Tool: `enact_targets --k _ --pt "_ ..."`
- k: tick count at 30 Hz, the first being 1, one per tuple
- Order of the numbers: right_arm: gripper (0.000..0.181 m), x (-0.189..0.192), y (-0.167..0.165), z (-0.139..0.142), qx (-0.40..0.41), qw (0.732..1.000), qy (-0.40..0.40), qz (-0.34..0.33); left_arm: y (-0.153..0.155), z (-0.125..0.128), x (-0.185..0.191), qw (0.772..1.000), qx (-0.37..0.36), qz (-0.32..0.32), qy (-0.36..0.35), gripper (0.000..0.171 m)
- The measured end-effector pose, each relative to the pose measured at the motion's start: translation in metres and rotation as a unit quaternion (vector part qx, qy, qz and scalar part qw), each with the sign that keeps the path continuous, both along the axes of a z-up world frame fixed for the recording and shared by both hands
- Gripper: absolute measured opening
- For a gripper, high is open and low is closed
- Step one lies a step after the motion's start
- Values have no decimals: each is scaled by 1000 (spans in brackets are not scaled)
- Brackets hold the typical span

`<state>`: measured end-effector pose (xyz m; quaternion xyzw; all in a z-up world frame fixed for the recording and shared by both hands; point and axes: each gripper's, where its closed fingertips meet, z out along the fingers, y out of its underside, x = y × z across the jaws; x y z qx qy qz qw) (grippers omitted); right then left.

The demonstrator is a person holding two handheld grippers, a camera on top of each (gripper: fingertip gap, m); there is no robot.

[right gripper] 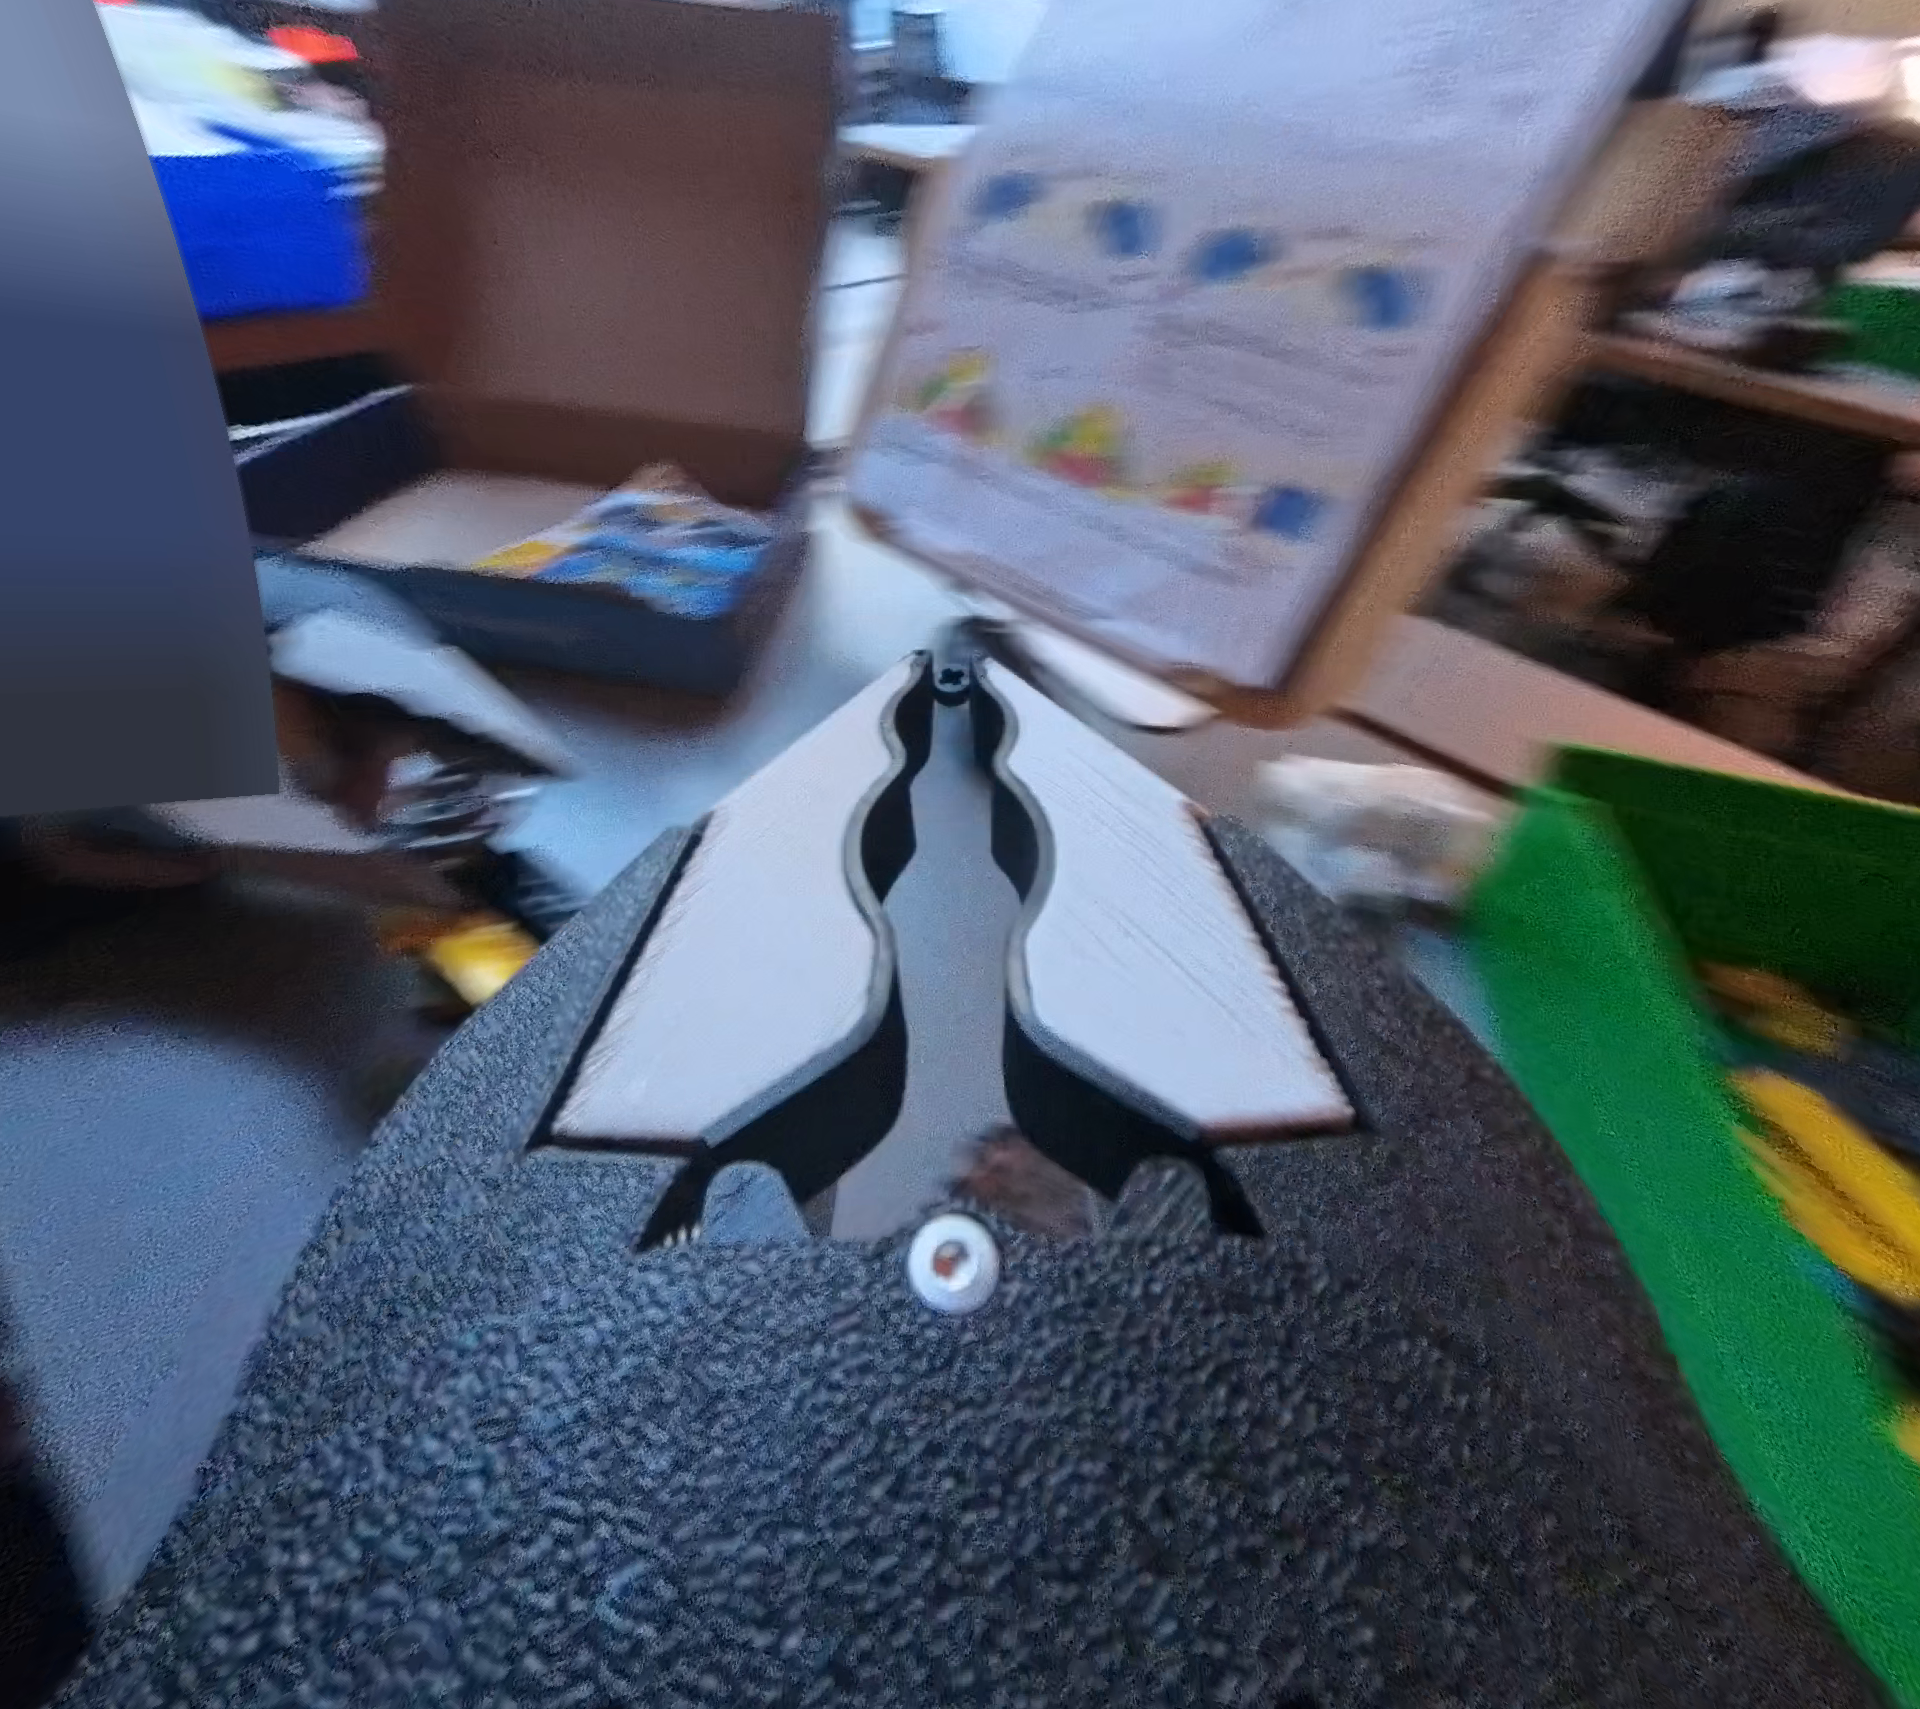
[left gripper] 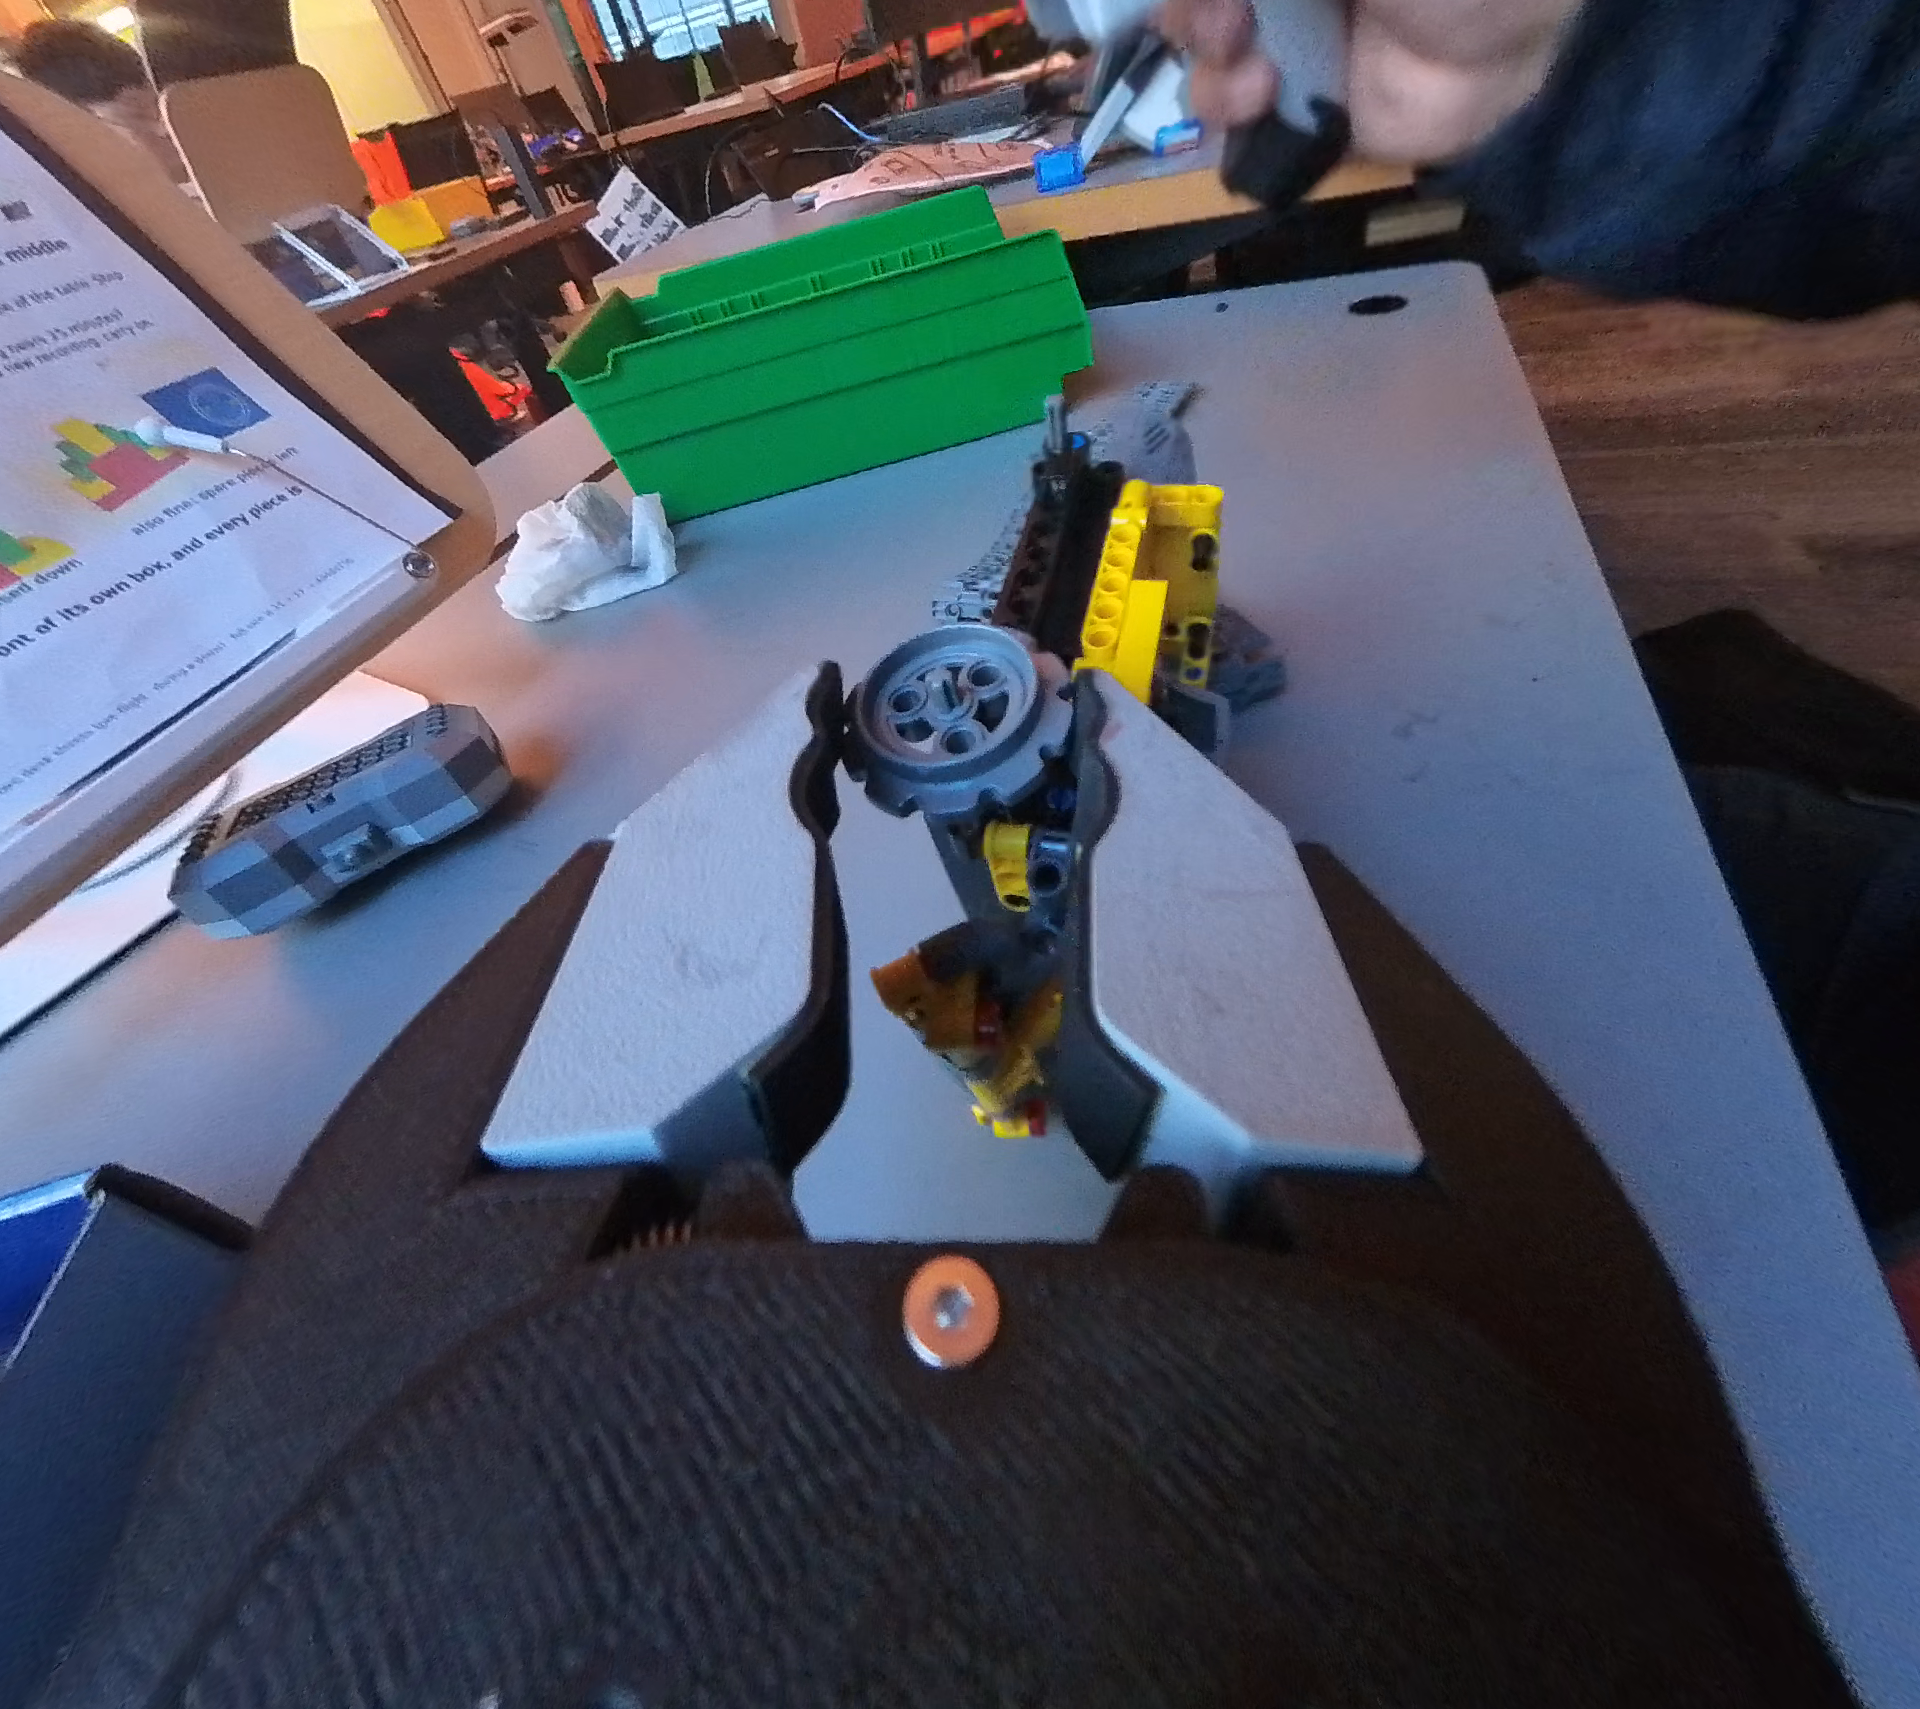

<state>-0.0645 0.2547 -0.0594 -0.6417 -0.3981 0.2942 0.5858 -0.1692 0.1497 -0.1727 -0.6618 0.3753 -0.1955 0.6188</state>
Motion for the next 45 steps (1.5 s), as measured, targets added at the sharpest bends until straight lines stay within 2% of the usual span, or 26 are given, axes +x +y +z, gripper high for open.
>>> enact_targets --k 2,4,5,7,9,10,13,17,18,20,23,25,26,28,30,33,35,37,42,45 --pt "3 69 59 13 -8 995 3 -102 0 0 1 1000 4 -2 3 42" --pt "2 135 116 6 -30 980 -11 -194 0 0 3 1000 4 -4 1 42" --pt "2 158 139 -7 -52 974 -30 -218 0 0 4 1000 5 -6 1 42" --pt "3 191 173 -53 -138 957 -86 -241 -1 0 4 1000 12 -8 4 42" --pt "7 211 191 -88 -205 940 -110 -250 -2 0 4 1000 17 -13 5 42" --pt "11 215 195 -94 -225 938 -95 -248 -2 0 4 1000 20 -14 6 42" --pt "26 214 194 -84 -225 945 -53 -231 -2 0 4 1000 24 -15 5 42" --pt "24 217 190 -93 -250 936 -91 -230 0 0 3 1000 19 -14 1 42" --pt "24 210 185 -82 -240 942 -76 -223 0 0 3 1000 18 -14 1 42" --pt "20 174 159 -49 -196 966 -36 -166 -1 0 3 1000 23 -16 5 42" --pt "23 80 78 -31 -163 986 -41 3 -1 0 4 999 29 -18 11 42" --pt "27 14 5 -43 -169 972 -68 146 -1 0 5 999 32 -22 13 42" --pt "27 -13 -27 -54 -171 962 -87 196 -2 0 5 999 33 -23 14 42" --pt "29 -55 -77 -74 -186 942 -110 256 -3 -1 5 999 37 -26 18 42" --pt "26 -84 -106 -85 -224 925 -120 281 -3 -1 4 998 50 -24 33 42" --pt "27 -106 -118 -101 -236 915 -164 284 -6 -2 5 994 83 -20 68 42" --pt "34 -112 -119 -110 -245 905 -195 287 -10 -1 7 989 115 -25 94 42" --pt "21 -117 -130 -110 -268 889 -188 318 -13 -1 9 984 138 -31 109 42" --pt "20 -119 -131 -113 -260 888 -193 326 -13 -3 8 979 155 -22 133 42" --pt "18 -117 -131 -112 -293 879 -170 335 -14 -3 10 981 155 -28 117 43"
